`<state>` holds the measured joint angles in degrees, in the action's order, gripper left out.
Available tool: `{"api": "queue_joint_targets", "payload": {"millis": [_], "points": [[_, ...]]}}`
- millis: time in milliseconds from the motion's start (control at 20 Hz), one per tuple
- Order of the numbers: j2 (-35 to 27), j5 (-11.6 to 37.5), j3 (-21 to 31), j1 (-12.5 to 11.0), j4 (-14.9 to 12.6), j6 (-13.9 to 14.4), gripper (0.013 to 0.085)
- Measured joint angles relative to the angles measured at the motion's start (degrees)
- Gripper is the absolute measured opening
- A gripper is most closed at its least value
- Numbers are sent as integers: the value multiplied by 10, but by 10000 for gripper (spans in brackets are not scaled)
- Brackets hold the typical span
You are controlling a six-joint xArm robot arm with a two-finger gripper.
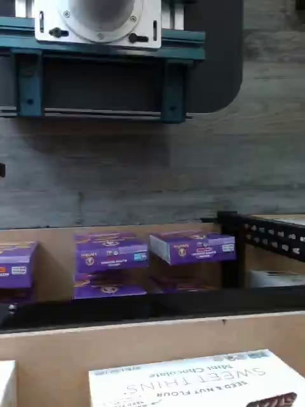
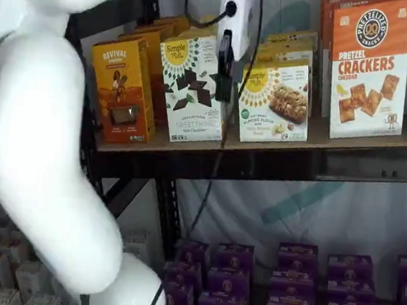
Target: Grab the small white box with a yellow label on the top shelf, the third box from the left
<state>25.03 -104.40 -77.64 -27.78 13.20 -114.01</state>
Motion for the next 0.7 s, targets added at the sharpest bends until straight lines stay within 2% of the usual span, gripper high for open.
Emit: {"api": "queue_joint_targets", "payload": {"millis": [150, 300, 500, 700], "points": [[-7, -6, -7, 15, -34, 5, 850], [-10, -4, -7, 12, -34, 2, 850], [-21, -4, -18, -10, 1, -9, 850], [-34, 5, -34, -40, 58, -20, 850]]}}
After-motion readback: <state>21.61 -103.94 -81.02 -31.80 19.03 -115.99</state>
